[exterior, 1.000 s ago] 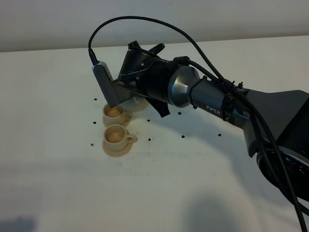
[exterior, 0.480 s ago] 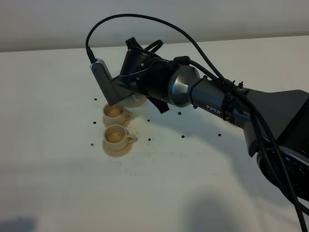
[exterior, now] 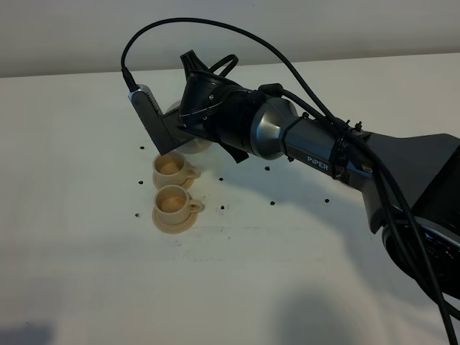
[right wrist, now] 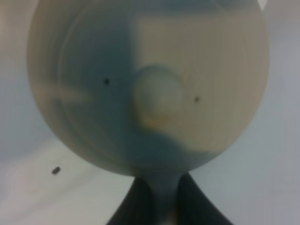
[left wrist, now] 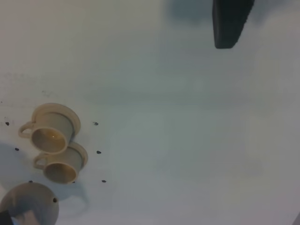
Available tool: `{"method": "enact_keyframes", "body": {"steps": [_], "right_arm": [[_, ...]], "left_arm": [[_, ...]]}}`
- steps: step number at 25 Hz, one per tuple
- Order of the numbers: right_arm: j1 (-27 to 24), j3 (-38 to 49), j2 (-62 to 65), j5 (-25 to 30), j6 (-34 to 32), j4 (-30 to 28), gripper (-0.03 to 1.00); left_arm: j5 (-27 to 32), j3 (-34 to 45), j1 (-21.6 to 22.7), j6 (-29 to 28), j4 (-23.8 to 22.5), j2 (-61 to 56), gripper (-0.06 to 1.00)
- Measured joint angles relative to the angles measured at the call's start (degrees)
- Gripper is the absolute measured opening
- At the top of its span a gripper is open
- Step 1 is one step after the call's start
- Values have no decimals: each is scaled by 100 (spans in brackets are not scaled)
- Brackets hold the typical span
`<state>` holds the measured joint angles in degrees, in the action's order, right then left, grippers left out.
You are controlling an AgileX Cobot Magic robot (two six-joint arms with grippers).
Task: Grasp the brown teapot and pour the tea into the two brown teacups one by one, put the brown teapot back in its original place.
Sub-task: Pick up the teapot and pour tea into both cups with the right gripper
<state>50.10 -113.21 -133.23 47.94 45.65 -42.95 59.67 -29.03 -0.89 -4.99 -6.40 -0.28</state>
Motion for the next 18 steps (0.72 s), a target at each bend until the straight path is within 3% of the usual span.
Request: {"method": "enact_keyframes", "body": {"steps": [18], "right_arm": [[0,0,0,-136,465,-180,13]], "left_arm": [[0,0,0,0,0,0,61]]}}
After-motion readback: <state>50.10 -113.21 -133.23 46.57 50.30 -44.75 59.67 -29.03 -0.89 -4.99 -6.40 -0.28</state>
